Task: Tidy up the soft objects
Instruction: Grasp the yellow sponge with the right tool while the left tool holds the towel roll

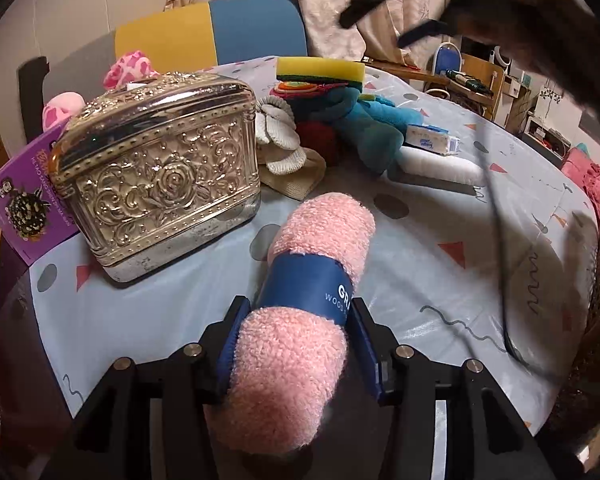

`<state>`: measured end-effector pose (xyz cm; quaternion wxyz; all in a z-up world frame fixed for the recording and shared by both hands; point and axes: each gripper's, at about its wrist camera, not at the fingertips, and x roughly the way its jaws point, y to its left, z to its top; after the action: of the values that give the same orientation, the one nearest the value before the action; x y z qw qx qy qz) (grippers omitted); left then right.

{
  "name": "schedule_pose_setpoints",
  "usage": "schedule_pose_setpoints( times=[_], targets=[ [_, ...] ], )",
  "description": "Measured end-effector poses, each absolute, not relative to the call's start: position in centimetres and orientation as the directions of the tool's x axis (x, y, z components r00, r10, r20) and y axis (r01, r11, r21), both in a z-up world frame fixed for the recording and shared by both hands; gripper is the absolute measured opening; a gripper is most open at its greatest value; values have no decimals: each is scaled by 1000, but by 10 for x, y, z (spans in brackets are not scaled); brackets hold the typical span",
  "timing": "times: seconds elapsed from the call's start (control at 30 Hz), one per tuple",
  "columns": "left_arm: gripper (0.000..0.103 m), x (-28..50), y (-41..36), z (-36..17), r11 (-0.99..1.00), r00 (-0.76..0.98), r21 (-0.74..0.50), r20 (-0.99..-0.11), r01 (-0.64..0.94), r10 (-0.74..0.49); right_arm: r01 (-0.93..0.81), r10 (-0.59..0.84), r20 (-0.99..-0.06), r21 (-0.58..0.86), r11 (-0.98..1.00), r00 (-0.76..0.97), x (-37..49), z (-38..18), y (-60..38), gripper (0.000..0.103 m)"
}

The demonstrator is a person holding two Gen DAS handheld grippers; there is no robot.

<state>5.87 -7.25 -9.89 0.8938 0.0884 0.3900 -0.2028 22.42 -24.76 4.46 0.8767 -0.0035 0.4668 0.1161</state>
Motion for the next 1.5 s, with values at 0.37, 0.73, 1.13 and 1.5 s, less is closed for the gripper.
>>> schedule_pose_setpoints(
  times=[0.37, 0.73, 1.13, 1.5],
  targets=[
    [52, 57, -63, -99, 899, 609, -36, -723, 437, -325, -477, 144, -931, -37, 878, 336, 315, 12, -223, 88],
    [53, 58, -65, -100, 899, 614, -36, -718, 437, -328, -497, 176, -937, 3, 868, 303, 326, -6, -215, 74],
    [53, 58, -63, -101, 901, 616, -47, -714, 431, -332, -445, 319, -871, 134, 885, 373, 186, 28, -228, 73],
    [34, 58, -42, -88, 924, 571, -142, -750, 356, -335, -402, 206, -950, 98, 910, 236, 135, -64, -182, 73]
  ],
)
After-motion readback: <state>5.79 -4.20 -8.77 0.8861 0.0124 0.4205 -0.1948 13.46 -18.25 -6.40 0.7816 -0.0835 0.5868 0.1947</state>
